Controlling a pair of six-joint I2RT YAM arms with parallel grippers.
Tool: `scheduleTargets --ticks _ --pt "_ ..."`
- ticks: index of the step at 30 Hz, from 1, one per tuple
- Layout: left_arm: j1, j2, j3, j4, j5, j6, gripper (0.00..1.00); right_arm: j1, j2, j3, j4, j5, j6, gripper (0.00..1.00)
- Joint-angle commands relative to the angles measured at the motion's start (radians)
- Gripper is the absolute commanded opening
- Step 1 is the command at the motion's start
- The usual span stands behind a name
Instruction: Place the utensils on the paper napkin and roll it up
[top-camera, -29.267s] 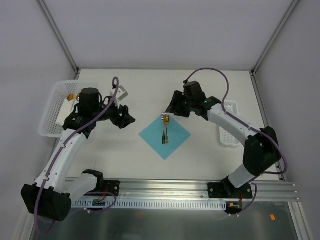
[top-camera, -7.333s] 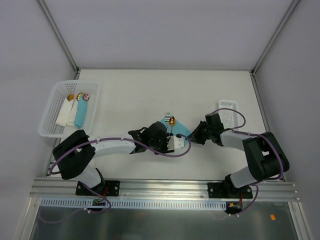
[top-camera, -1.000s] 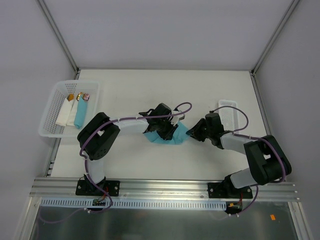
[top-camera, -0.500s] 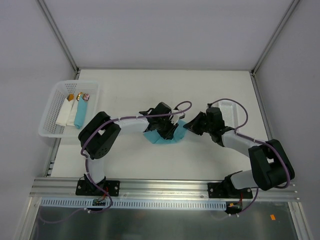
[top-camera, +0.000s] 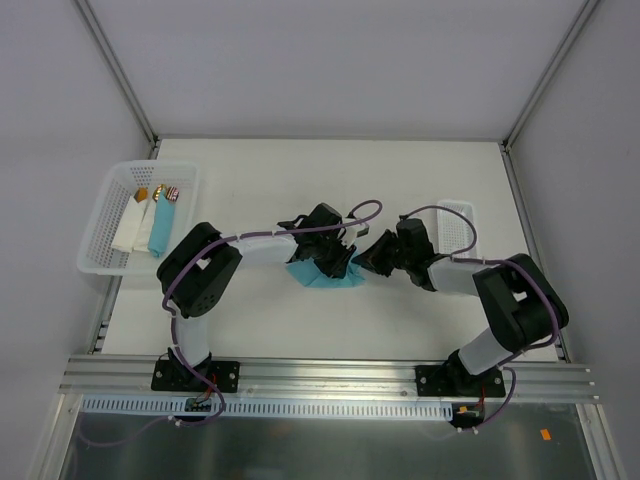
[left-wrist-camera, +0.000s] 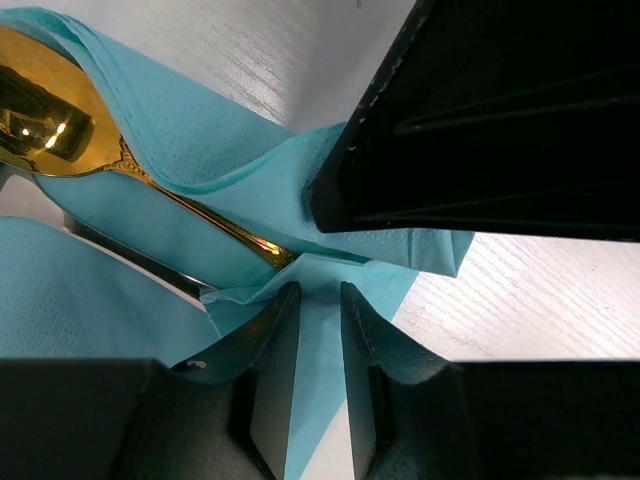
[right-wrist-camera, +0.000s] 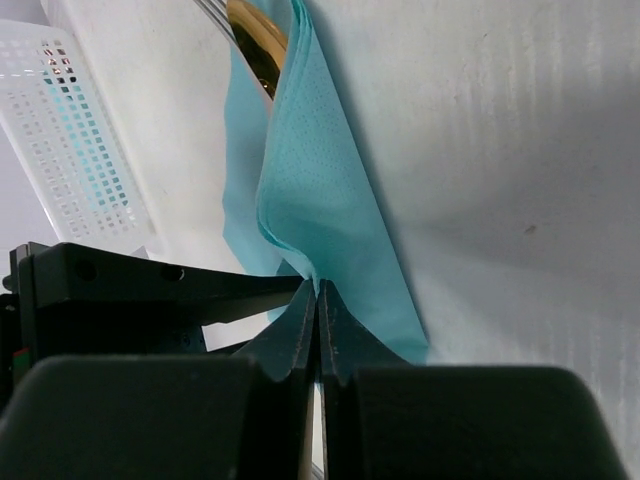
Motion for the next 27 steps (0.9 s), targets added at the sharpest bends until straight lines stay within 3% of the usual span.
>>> scheduleTargets --ticks 1,10,20,27 --pt "0.013 0.028 0.009 -0.055 0.008 -0.009 0.24 0.011 0.015 0.028 0.097 -0.021 0.07 0.0" --pt "0.018 0.016 0.002 -0.058 0.013 -0.023 0.24 0.014 0.046 0.031 0.125 -0.024 0.127 0.0" --pt "0.051 -0.206 -0.056 -0.153 0.086 -0.037 0.27 0.014 0.046 0.023 0.111 -0.023 0.101 0.0" --pt "0.082 -0.23 -0.105 -0.185 0.163 -0.07 0.27 0.015 0.043 0.025 0.103 -0.023 0.081 0.0"
